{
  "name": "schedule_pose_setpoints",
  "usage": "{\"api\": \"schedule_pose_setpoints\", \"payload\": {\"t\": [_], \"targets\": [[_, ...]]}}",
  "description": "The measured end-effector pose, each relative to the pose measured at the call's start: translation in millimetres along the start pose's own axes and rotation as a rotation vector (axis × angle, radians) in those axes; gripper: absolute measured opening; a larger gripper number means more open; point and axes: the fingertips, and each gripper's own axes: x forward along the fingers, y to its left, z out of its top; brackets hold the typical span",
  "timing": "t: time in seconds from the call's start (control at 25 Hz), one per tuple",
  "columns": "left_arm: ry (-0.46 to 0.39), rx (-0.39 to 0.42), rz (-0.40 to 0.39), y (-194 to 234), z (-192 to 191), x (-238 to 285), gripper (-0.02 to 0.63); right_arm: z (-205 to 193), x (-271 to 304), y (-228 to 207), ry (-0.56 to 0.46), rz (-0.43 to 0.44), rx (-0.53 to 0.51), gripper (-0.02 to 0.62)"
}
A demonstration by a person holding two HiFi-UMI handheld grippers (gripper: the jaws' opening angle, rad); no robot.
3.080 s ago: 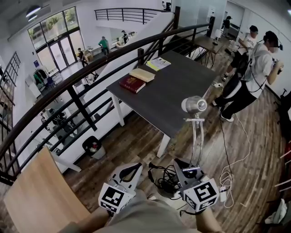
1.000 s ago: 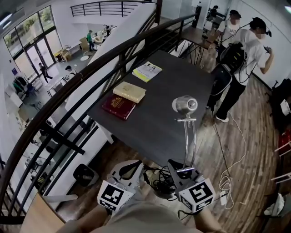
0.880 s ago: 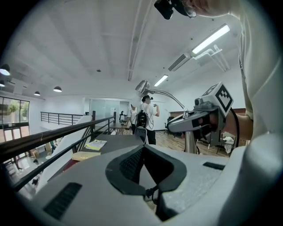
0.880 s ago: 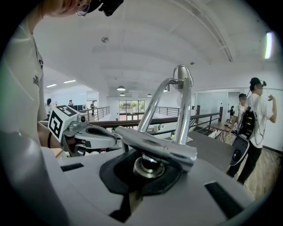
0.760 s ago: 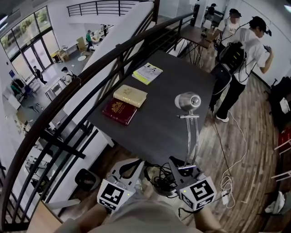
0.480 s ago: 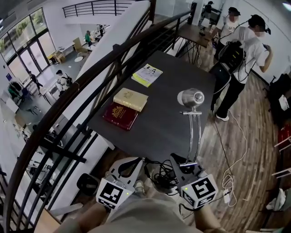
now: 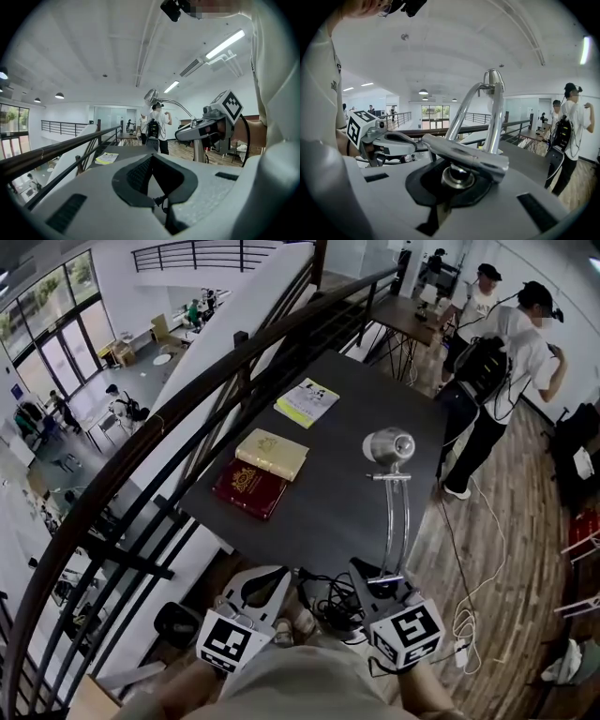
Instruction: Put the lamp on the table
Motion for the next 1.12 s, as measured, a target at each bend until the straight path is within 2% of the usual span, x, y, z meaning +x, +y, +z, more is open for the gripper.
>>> {"api": "schedule_pose_setpoints", "payload": {"t": [0.24,0.4,0.52,0.6,0.72,0.88,1.04,1.12], "targets": [[-0.001,-0.064,0.029,4.2,1.4,3.3,0.005,-4.7,8.2,-7.8,0.024,0.027,-0.012,-0.003],[0.016,-0.065,0.041,6.5,-0.5,14.3,0.005,-5.0,14.7,-18.1,0.018,0.039,-0.018,-0.003],[0.015,-0.097,0.018,5.3,-4.2,20.5,0.005,-7.5,19.8,-24.2,0.021,0.053,-0.011,-0.002],[0.016,-0.083,0.020,9.5,-1.2,25.8,0.005,-7.5,25.0,-28.5,0.023,0.059,-0.013,-0.002],[0.003,-0.018,0.069,24.3,7.4,33.6,0.005,-2.6,34.4,-35.5,0.022,0.065,-0.037,-0.003],[-0.026,0.021,0.131,45.0,16.6,50.5,0.005,8.4,54.4,-52.8,-0.003,0.061,-0.060,-0.003],[-0.073,-0.031,0.165,67.6,20.8,73.5,0.005,19.8,83.2,-69.8,-0.038,0.052,-0.093,-0.003],[-0.089,-0.022,0.174,78.8,22.1,84.9,0.005,22.9,100.3,-77.3,-0.045,0.046,-0.112,-0.003]]}}
